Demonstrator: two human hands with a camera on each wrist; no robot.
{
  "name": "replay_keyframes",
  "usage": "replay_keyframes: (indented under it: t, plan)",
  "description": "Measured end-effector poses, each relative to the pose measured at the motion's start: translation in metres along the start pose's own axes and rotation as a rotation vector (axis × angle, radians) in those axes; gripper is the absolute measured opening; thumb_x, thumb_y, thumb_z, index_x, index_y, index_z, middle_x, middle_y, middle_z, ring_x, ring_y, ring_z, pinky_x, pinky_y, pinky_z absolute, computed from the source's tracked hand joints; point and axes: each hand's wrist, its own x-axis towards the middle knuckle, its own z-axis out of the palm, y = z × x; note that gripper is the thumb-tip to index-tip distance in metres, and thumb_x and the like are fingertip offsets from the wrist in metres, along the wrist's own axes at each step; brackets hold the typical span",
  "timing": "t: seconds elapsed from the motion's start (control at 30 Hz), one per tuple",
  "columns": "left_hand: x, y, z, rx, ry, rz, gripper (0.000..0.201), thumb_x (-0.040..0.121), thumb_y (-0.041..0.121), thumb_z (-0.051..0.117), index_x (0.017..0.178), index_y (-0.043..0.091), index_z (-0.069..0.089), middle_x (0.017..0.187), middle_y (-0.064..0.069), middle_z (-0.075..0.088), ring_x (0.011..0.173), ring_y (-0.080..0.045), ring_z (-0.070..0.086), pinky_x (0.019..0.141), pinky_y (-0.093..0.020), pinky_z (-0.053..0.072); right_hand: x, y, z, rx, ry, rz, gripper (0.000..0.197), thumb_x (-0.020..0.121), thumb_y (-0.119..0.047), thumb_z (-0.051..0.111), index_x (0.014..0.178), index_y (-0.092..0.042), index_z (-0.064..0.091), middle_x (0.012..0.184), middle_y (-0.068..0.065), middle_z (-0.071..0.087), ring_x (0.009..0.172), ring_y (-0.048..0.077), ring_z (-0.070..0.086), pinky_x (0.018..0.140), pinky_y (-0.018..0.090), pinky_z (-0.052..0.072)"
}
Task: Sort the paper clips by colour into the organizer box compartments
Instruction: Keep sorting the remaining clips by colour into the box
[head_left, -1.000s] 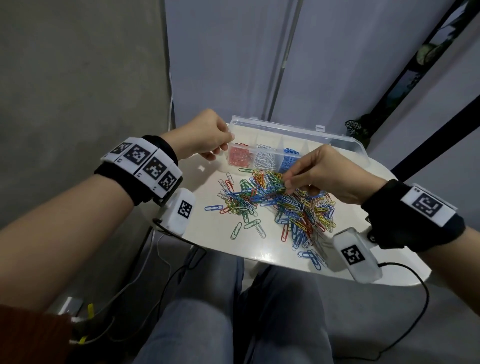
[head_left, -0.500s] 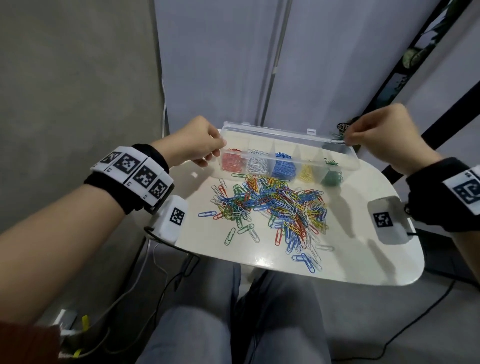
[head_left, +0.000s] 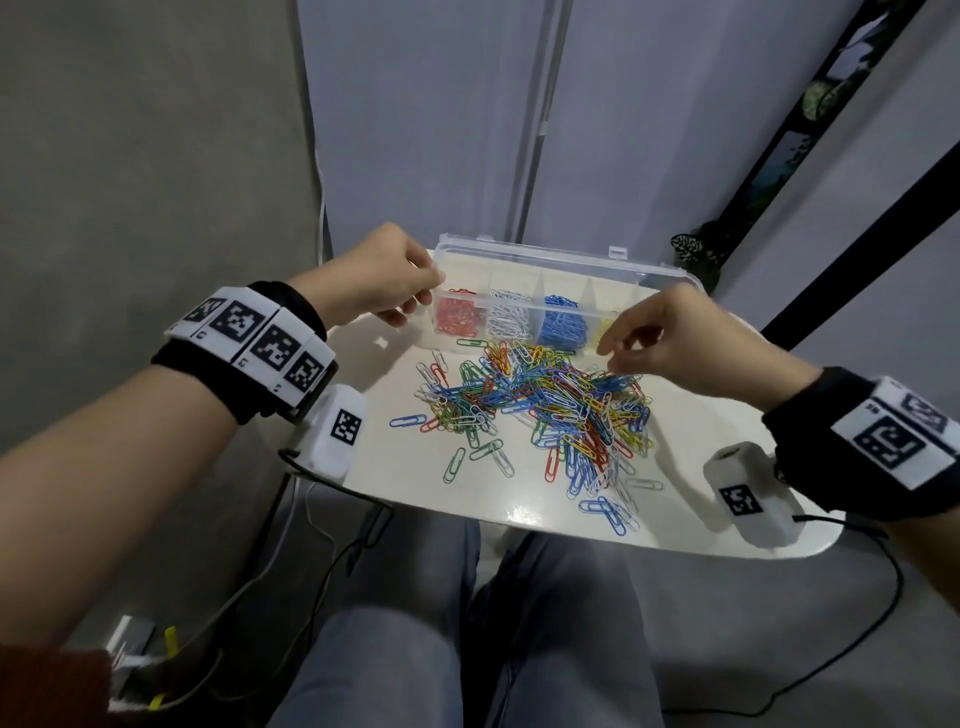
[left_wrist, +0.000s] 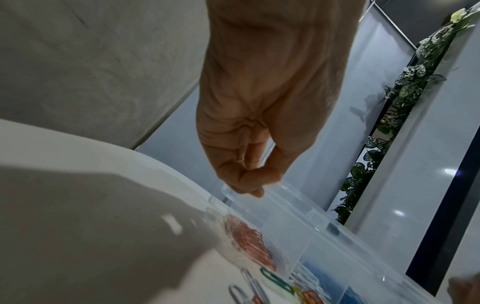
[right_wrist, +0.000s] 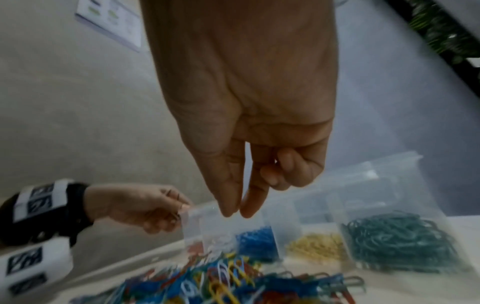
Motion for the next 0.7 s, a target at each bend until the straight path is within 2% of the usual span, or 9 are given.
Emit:
replay_keyframes:
  t: [0.1, 0.27, 0.37, 0.47, 0.57, 0.63, 0.7]
  plan:
    - [-0.001, 0.001, 0.000, 0.001, 0.001, -0.001, 0.024, 0.099, 0.017, 0.053, 0.102, -0.003, 0.065, 0.074, -0.008, 0.060, 0.056, -0.013, 0.048, 0.038, -0.018, 0.044, 0.002, -0.001, 0.013, -0.067, -0.062, 0.014, 0.014, 0.071, -0.007, 0.081, 0.082, -0.016, 0.077, 0.066, -0.010, 0.064, 0.054, -0.006, 0.052, 0.051, 0.009, 0.038]
    - [-0.001, 0.000, 0.000, 0.002, 0.005, 0.001, 0.024, 0.099, 0.016, 0.053, 0.102, -0.004, 0.065, 0.074, -0.008, 0.060, 0.055, -0.014, 0.048, 0.037, -0.018, 0.044, 0.002, -0.001, 0.029, -0.140, -0.193, 0.047, 0.013, 0.071, -0.008, 0.082, 0.079, -0.015, 0.075, 0.074, -0.002, 0.070, 0.058, 0.002, 0.055, 0.052, 0.009, 0.039]
    - [-0.001, 0.000, 0.000, -0.003, -0.002, 0.000, 0.025, 0.099, 0.017, 0.053, 0.101, -0.005, 0.065, 0.073, -0.007, 0.059, 0.055, -0.013, 0.047, 0.038, -0.019, 0.044, 0.001, -0.001, 0.029, -0.092, -0.170, 0.039, 0.009, 0.072, -0.005, 0.081, 0.075, -0.011, 0.075, 0.066, -0.003, 0.066, 0.050, 0.001, 0.051, 0.051, 0.009, 0.039]
    - [-0.001, 0.000, 0.000, 0.001, -0.002, 0.000, 0.024, 0.099, 0.017, 0.053, 0.100, -0.003, 0.065, 0.073, -0.007, 0.059, 0.055, -0.014, 0.047, 0.038, -0.019, 0.044, 0.001, 0.001, 0.017, 0.071, -0.088, 0.057, 0.011, 0.073, 0.001, 0.079, 0.073, -0.009, 0.076, 0.064, -0.001, 0.069, 0.049, -0.004, 0.054, 0.053, 0.007, 0.041]
    - [0.000, -0.001, 0.000, 0.000, 0.001, 0.002, 0.023, 0.099, 0.017, 0.053, 0.099, -0.002, 0.065, 0.073, -0.007, 0.059, 0.055, -0.014, 0.047, 0.037, -0.018, 0.044, -0.002, 0.004, 0.003, 0.116, -0.030, 0.083, 0.005, 0.074, 0.000, 0.078, 0.076, -0.004, 0.076, 0.062, -0.001, 0.067, 0.046, -0.004, 0.051, 0.049, 0.006, 0.037]
    - [0.000, -0.001, 0.000, 0.000, 0.000, 0.000, 0.022, 0.099, 0.017, 0.053, 0.098, -0.002, 0.065, 0.073, -0.007, 0.059, 0.055, -0.014, 0.047, 0.038, -0.019, 0.044, -0.004, 0.007, -0.003, 0.085, -0.060, 0.084, 0.007, 0.076, 0.001, 0.075, 0.075, -0.005, 0.075, 0.064, 0.002, 0.069, 0.048, -0.001, 0.051, 0.050, 0.006, 0.037]
    - [0.001, -0.001, 0.000, 0.001, 0.000, 0.000, 0.023, 0.099, 0.018, 0.053, 0.098, -0.001, 0.065, 0.074, -0.007, 0.060, 0.055, -0.014, 0.048, 0.038, -0.020, 0.044, -0.009, 0.011, -0.005, 0.064, -0.146, 0.065, 0.013, 0.076, 0.004, 0.075, 0.075, -0.009, 0.076, 0.067, 0.003, 0.072, 0.052, 0.001, 0.054, 0.056, 0.009, 0.044]
